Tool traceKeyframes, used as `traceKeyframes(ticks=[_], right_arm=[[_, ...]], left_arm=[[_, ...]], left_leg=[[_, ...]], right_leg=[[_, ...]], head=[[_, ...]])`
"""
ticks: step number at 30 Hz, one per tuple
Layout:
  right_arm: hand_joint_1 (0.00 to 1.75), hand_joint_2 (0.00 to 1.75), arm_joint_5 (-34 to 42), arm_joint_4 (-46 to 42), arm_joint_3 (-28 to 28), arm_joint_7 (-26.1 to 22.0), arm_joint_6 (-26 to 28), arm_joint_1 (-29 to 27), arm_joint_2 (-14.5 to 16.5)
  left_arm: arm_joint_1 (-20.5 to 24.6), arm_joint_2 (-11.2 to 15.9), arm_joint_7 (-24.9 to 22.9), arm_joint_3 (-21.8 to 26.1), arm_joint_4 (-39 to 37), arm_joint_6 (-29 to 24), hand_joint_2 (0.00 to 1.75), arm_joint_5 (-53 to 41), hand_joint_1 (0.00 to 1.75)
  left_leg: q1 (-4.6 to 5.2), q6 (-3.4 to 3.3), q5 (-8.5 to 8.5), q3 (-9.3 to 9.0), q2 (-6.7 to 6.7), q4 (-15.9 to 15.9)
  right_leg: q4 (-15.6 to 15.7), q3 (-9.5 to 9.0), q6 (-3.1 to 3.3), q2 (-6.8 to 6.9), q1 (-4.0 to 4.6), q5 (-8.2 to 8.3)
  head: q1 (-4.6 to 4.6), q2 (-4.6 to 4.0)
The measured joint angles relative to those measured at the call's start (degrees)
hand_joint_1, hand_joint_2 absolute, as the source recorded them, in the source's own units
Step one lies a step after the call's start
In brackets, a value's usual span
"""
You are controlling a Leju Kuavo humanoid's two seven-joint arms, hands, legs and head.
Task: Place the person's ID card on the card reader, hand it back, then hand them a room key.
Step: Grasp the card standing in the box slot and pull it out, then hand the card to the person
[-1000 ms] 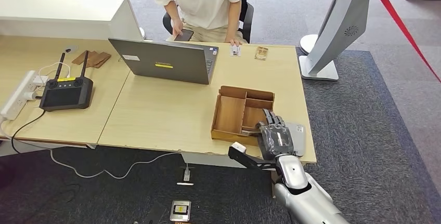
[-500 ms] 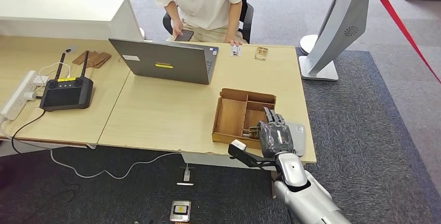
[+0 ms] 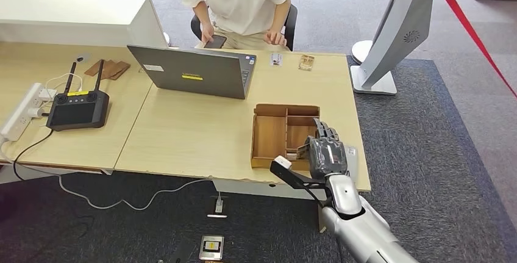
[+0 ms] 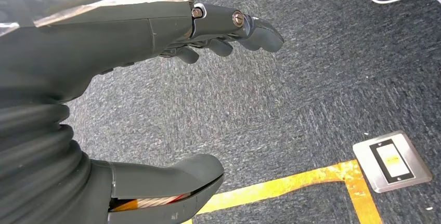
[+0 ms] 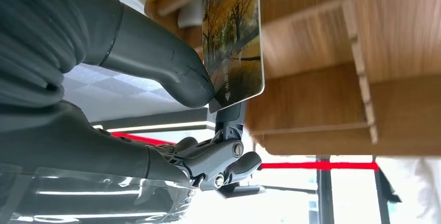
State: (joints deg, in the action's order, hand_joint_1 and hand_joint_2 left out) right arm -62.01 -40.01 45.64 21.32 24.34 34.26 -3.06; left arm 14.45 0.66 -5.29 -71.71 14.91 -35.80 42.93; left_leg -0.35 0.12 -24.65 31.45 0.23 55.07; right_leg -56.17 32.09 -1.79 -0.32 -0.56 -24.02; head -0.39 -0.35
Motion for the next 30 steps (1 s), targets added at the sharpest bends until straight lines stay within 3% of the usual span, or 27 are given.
traceKeyframes(ticks=[18, 30], right_arm=[[1.75, 1.75, -0.6, -7.2, -3.8, 4.0, 2.4, 6.3, -3.9], [1.75, 1.75, -1.2, -9.0, -4.9, 3.9, -3.8, 13.1, -4.7]], left_arm=[[0.7, -0.4, -0.6, 0.0, 0.0, 0.1, 1.75, -0.8, 0.00], [2.2, -1.2, -2.7, -0.3, 0.0, 0.8, 1.75, -3.4, 0.00]], left_leg=[[0.01, 0.00, 0.00, 0.00, 0.00, 0.0], [0.02, -0.01, 0.02, 0.05, 0.00, 0.0]], right_leg=[[0.0, 0.00, -0.01, 0.00, -0.01, 0.01], [0.0, 0.03, -0.02, 0.00, -0.02, 0.06]], head=[[0.00, 0.00], [0.00, 0.00]])
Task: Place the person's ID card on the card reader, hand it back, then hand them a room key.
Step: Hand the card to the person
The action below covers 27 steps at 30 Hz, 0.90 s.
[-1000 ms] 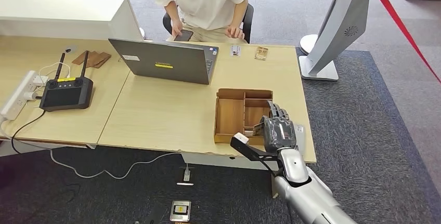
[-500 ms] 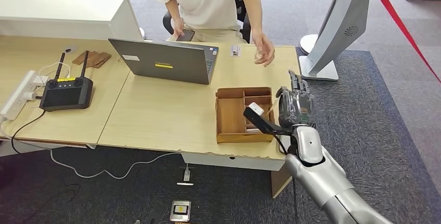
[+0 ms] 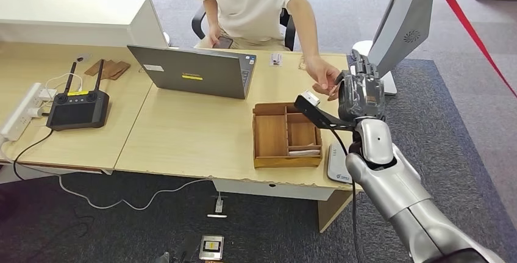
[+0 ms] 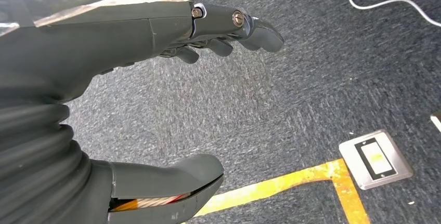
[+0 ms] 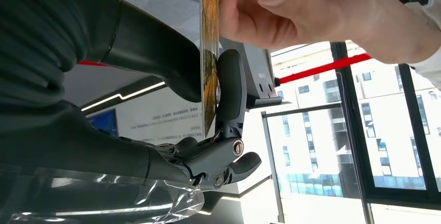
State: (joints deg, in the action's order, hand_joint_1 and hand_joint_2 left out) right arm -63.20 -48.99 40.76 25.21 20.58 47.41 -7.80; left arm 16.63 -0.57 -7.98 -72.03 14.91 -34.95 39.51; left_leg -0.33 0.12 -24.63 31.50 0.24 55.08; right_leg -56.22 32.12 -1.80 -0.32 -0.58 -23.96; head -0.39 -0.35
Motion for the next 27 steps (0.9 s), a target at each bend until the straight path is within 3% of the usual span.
traceKeyframes(ticks=[8, 16, 17, 20, 21, 27], right_arm=[[1.75, 1.75, -1.2, 5.2, 0.5, 0.0, -1.8, 7.9, 1.9], [1.75, 1.75, -1.0, 10.6, 1.1, -0.6, -0.6, 9.9, 3.9], [1.55, 1.75, -1.0, 11.1, 1.2, -0.6, -0.5, 9.9, 4.0], [0.24, 1.75, -1.0, 12.4, 1.4, -0.6, -0.3, 10.0, 4.5], [0.00, 1.75, -1.0, 12.7, 1.5, -0.6, -0.2, 10.0, 4.6], [0.00, 1.75, -0.1, 14.8, 1.9, -0.9, 2.3, 10.1, 5.1]], left_arm=[[1.3, -0.8, -0.8, -1.1, 0.0, 0.4, 1.75, -1.8, 0.00], [1.9, -1.3, -1.0, -1.9, 0.0, 0.7, 1.75, -2.1, 0.00], [1.9, -1.3, -1.0, -2.0, 0.0, 0.7, 1.75, -2.1, 0.00], [2.0, -1.3, -1.0, -2.3, 0.0, 0.7, 1.75, -2.2, 0.00], [2.0, -1.3, -1.0, -2.4, 0.0, 0.7, 1.75, -2.2, 0.00], [2.1, -1.3, -1.0, -2.4, 0.0, 0.9, 1.75, -1.6, 0.00]], left_leg=[[0.00, 0.00, 0.01, 0.00, 0.01, 0.0], [0.00, 0.00, 0.01, 0.01, 0.01, 0.0], [0.00, 0.00, 0.01, 0.01, 0.01, 0.0], [0.00, 0.00, 0.01, 0.03, 0.01, 0.0], [0.00, 0.00, 0.01, 0.03, 0.01, 0.0], [0.00, 0.00, 0.01, 0.03, 0.01, 0.0]], right_leg=[[0.0, 0.00, 0.00, 0.00, 0.00, 0.00], [0.0, 0.01, 0.00, 0.01, 0.00, 0.00], [0.0, 0.01, 0.00, 0.01, 0.00, 0.00], [0.0, 0.02, 0.00, 0.01, 0.00, 0.00], [0.0, 0.03, 0.00, 0.01, 0.00, 0.00], [0.0, 0.03, 0.00, 0.01, 0.00, 0.00]], head=[[0.01, 0.00], [-0.01, 0.00], [0.00, 0.00], [0.00, 0.00], [0.00, 0.00], [0.00, 0.00]])
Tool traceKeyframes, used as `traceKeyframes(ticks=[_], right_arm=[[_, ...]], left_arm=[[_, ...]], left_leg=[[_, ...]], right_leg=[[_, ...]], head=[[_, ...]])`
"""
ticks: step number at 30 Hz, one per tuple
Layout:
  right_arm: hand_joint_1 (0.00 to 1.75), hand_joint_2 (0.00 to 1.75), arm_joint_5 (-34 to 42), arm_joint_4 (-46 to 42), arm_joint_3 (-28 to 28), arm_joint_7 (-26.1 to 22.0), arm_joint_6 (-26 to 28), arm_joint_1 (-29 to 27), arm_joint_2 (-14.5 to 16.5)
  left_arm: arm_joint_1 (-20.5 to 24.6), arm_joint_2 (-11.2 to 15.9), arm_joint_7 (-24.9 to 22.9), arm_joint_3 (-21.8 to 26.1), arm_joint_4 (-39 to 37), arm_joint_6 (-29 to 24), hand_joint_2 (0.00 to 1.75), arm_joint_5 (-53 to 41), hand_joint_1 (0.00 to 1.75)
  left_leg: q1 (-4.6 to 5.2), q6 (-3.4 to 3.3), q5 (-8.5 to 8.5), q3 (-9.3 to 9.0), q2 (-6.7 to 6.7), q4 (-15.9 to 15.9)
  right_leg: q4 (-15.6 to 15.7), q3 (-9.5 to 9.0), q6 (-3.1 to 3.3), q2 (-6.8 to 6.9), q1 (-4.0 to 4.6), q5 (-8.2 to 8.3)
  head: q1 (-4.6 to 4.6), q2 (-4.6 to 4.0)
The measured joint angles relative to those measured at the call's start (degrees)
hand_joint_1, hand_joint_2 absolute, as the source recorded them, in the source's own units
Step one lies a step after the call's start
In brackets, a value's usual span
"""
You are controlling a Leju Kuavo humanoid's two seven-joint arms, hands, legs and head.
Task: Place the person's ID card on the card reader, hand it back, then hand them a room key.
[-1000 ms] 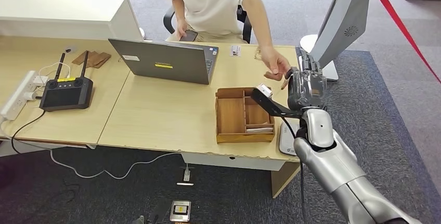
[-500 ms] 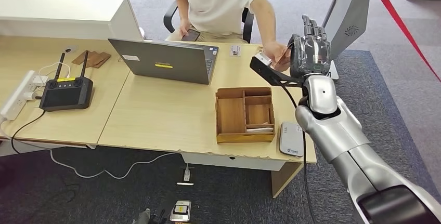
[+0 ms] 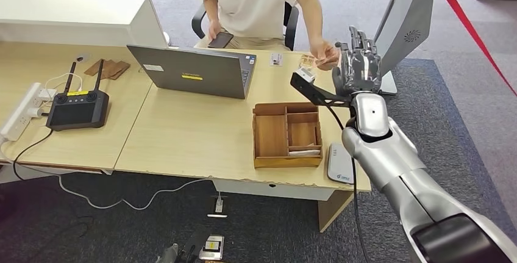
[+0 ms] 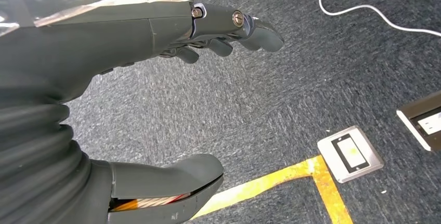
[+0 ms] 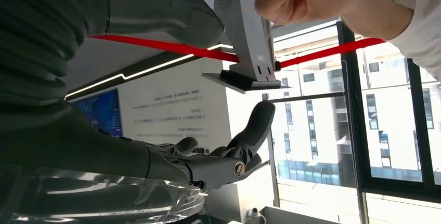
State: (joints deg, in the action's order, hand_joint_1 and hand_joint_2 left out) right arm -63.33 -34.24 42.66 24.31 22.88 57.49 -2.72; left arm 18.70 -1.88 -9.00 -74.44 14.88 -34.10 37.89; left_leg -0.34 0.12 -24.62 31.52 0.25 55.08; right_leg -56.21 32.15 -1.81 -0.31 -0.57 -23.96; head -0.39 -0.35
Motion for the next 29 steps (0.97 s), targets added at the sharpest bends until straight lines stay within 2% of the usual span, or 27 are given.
traceKeyframes(ticks=[9, 15, 20, 24, 29], right_arm=[[0.00, 1.75, 8.2, 0.5, 0.0, -4.0, 8.1, 0.1, 0.4], [0.00, 1.75, 16.1, -4.1, -1.4, -7.4, 13.4, -2.4, 0.1], [0.00, 1.75, 22.9, -12.8, -4.0, -11.3, 15.4, -8.3, -0.8], [0.00, 1.75, 24.1, -20.5, -7.8, -13.8, 15.5, -14.3, -1.7], [0.00, 1.75, 24.3, -26.2, -11.1, -14.3, 15.5, -17.4, -2.5]], left_arm=[[-0.2, 0.0, 0.5, 0.0, 0.0, -0.4, 1.75, 1.0, 0.00], [-0.8, 0.2, 1.2, 0.0, 0.0, -0.7, 1.75, 2.1, 0.00], [-1.7, 0.6, 2.3, 0.1, 0.0, -1.0, 1.75, 3.8, 0.00], [-2.7, 1.0, 3.1, 0.2, -0.1, -1.2, 1.75, 4.5, 0.00], [-3.0, 1.3, 3.2, 0.2, -0.1, -1.2, 1.75, 4.5, 0.00]], left_leg=[[0.00, 0.00, 0.00, -0.02, 0.00, 0.0], [0.00, 0.00, 0.00, -0.04, -0.01, 0.0], [-0.02, 0.00, 0.00, -0.05, 0.00, 0.0], [-0.01, 0.00, -0.01, -0.04, 0.00, 0.0], [0.00, 0.00, 0.00, -0.06, 0.00, 0.0]], right_leg=[[0.0, -0.01, 0.00, 0.00, 0.00, 0.00], [0.0, -0.01, 0.00, 0.00, 0.00, 0.00], [0.0, -0.02, 0.00, 0.00, 0.01, 0.00], [0.0, -0.02, 0.00, 0.00, 0.01, -0.01], [0.0, -0.02, 0.00, -0.01, 0.00, 0.00]], head=[[-0.01, 0.00], [0.01, 0.00], [0.00, 0.00], [0.01, 0.00], [0.00, 0.00]])
